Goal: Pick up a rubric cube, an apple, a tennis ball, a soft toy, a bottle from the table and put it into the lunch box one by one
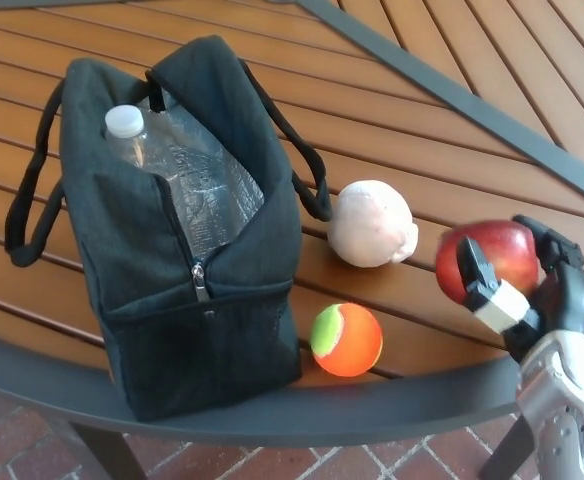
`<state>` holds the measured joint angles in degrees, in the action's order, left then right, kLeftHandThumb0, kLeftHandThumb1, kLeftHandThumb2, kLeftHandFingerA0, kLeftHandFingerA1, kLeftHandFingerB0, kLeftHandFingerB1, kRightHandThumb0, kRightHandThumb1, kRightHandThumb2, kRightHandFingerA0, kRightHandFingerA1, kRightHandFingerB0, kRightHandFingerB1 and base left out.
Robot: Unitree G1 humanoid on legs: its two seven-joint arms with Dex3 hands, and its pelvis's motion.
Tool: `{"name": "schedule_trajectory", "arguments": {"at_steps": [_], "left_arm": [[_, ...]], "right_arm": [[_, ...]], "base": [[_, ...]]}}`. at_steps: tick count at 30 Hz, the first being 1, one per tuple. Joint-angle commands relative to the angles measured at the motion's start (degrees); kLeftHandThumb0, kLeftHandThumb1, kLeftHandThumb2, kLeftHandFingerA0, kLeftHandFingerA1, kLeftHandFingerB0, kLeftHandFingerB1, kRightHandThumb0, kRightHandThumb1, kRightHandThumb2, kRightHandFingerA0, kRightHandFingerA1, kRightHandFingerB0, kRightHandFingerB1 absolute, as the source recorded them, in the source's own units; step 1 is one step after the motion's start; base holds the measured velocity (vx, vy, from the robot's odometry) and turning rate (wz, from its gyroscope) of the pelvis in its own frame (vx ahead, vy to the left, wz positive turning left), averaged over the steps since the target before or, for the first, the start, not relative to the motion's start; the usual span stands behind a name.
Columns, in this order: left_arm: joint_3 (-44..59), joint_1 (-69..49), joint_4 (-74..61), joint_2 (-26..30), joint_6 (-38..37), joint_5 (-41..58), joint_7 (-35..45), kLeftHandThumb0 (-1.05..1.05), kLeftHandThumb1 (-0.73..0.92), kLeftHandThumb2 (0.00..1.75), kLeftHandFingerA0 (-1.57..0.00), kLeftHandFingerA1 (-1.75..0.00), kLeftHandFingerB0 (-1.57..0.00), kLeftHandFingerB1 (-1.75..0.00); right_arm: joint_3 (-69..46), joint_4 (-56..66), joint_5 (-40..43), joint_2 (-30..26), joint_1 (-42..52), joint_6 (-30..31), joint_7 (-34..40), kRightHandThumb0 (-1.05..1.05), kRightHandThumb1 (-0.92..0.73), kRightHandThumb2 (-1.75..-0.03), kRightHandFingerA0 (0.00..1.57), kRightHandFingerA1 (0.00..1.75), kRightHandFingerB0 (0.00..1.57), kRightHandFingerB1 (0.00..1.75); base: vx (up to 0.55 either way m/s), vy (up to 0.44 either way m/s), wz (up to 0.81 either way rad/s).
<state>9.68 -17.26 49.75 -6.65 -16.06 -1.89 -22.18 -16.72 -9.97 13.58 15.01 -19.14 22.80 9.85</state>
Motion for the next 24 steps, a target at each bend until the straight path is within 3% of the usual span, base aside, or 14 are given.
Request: {"name": "schedule_trajectory", "arguments": {"at_steps": [1, 2, 8, 9, 16, 19, 20, 24], "left_arm": [[1.35, 0.78, 1.64, 2.37, -4.25, -0.38, -2.82, 0.00, 0.61, 0.85, -0.97, -1.10, -0.93, -0.95], [1.16, 0.46, 0.96, 2.31, -4.19, -0.55, -2.66, 0.00, 0.60, 0.89, -0.98, -1.12, -0.91, -0.94], [1.65, 0.78, 0.67, 1.78, -4.06, -0.09, -3.26, 0.02, 0.58, 0.89, -0.97, -1.12, -0.92, -0.95], [1.54, 0.71, 0.72, 1.86, -4.04, -0.22, -3.18, 0.03, 0.57, 0.90, -0.98, -1.11, -0.91, -0.95], [0.65, 0.32, 0.49, 2.32, -3.94, -1.48, -3.43, 0.05, 0.56, 0.93, -1.01, -1.13, -0.93, -0.96], [1.17, 0.25, 0.34, 2.07, -3.96, -0.58, -2.80, 0.03, 0.59, 0.90, -1.02, -1.12, -0.94, -0.96], [1.15, 0.42, 0.75, 2.29, -3.99, -0.66, -2.80, 0.03, 0.57, 0.93, -1.01, -1.13, -0.93, -0.96], [1.13, 0.63, 1.61, 2.64, -4.81, -0.76, -2.52, 0.05, 0.55, 0.97, -1.02, -1.12, -0.93, -0.96]], "right_arm": [[-7.25, 14.62, 42.13, 20.83, -12.65, 3.58, 11.40, -0.37, -0.89, -0.87, 0.94, 1.75, 0.66, 1.75], [-6.75, 14.35, 42.53, 20.60, -13.81, 4.51, 11.90, -0.34, -0.80, -1.00, 0.95, 1.75, 0.67, 1.75], [-3.80, 13.95, 39.71, 20.45, -15.71, 6.02, 12.71, -0.31, -0.82, -1.04, 0.94, 1.75, 0.66, 1.75], [-3.55, 13.47, 39.50, 20.36, -16.43, 6.44, 13.18, -0.28, -0.68, -1.23, 0.96, 1.75, 0.69, 1.75], [-2.90, 11.14, 41.11, 18.94, -20.96, 7.11, 14.60, -0.28, -0.60, -1.32, 0.96, 1.75, 0.68, 1.75], [-2.54, 10.61, 41.76, 18.58, -23.10, 6.88, 15.31, -0.29, -0.64, -1.27, 0.97, 1.75, 0.69, 1.75], [-2.06, 9.87, 40.89, 17.60, -25.22, 6.99, 15.42, -0.16, -0.73, -1.32, 1.12, 1.24, 1.03, 1.19], [-0.64, 8.97, 38.81, 16.03, -27.26, 6.66, 14.74, -0.16, -0.73, -1.32, 1.12, 1.24, 1.03, 1.19]], "base": [[0.00, 0.000, 0.00], [0.00, 0.000, 0.00], [0.00, 0.000, 0.00], [0.00, 0.000, 0.00], [0.00, 0.000, 0.00], [0.00, 0.000, 0.00], [0.00, 0.000, 0.00], [0.00, 0.000, 0.00]]}}
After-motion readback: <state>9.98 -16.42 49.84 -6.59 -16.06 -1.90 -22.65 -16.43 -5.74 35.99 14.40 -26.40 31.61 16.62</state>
